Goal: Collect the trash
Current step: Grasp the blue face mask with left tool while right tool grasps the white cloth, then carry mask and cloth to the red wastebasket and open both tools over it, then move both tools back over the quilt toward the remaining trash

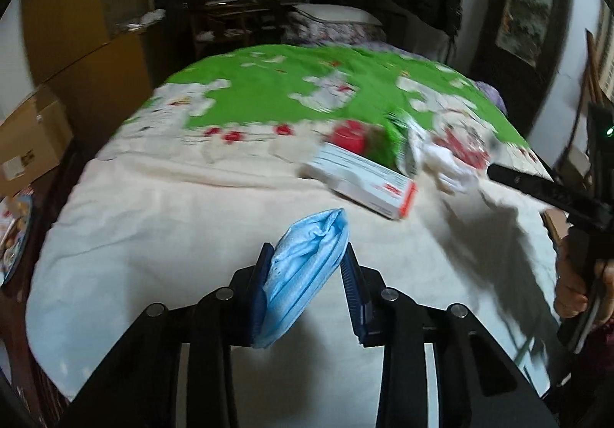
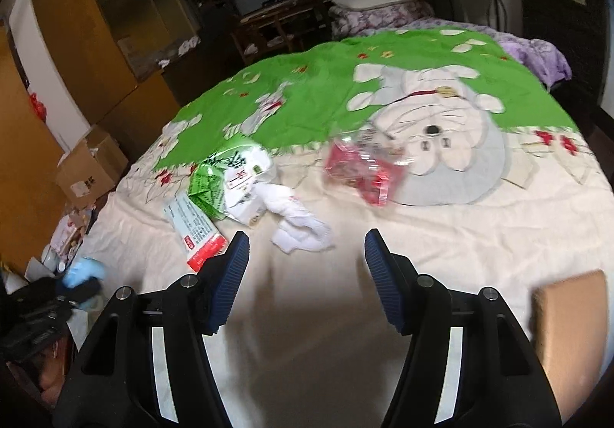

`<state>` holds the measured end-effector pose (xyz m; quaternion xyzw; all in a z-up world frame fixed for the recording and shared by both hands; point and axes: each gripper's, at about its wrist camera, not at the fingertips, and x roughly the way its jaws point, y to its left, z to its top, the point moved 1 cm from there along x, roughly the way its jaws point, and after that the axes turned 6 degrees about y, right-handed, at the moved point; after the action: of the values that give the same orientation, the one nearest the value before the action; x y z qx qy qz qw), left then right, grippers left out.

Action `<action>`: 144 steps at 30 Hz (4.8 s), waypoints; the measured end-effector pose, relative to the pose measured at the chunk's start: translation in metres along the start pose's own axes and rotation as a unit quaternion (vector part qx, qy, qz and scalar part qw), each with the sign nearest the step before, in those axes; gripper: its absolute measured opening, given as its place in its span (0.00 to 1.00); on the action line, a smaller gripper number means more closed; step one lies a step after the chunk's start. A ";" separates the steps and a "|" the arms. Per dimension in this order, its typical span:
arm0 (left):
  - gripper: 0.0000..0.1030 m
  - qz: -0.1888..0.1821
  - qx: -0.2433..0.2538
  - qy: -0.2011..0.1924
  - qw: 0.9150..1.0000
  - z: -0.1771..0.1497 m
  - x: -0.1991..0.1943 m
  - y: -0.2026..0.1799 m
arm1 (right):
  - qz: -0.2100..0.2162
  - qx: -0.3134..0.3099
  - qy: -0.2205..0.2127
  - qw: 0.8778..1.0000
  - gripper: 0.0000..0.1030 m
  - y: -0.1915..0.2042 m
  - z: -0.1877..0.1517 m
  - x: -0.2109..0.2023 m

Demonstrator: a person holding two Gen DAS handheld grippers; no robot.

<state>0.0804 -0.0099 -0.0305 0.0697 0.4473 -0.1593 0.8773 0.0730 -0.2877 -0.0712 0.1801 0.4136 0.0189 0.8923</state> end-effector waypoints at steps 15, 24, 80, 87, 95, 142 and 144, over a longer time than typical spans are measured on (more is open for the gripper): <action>0.34 0.022 -0.064 -0.011 0.998 -0.023 -0.038 0.060 | -0.011 -0.008 -0.006 1.000 0.04 0.020 -0.004 -0.007; 0.34 0.045 -0.087 -0.048 0.994 -0.047 -0.101 0.074 | 0.043 -0.026 -0.042 0.998 0.04 0.052 -0.023 -0.082; 0.37 0.082 -0.309 0.045 0.946 -0.290 -0.104 0.293 | 0.200 -0.267 0.107 0.937 0.04 0.375 -0.165 -0.070; 0.79 0.080 -0.331 0.055 0.938 -0.299 -0.100 0.305 | 0.203 -0.279 0.127 0.930 0.04 0.389 -0.176 -0.059; 0.87 0.125 -0.368 0.036 0.921 -0.320 -0.131 0.322 | 0.221 -0.309 0.160 0.911 0.04 0.415 -0.202 -0.047; 0.93 0.229 -0.259 0.010 0.938 -0.244 -0.177 0.249 | 0.239 -0.215 0.131 0.938 0.66 0.352 -0.151 -0.045; 0.93 0.230 -0.239 0.007 0.943 -0.230 -0.176 0.231 | 0.235 -0.200 0.117 0.944 0.66 0.330 -0.140 -0.052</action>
<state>-0.1130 0.3063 -0.0287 -0.0404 0.4500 0.1589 0.8779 -0.0275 0.0542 -0.0049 0.0866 0.4487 0.3313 0.8255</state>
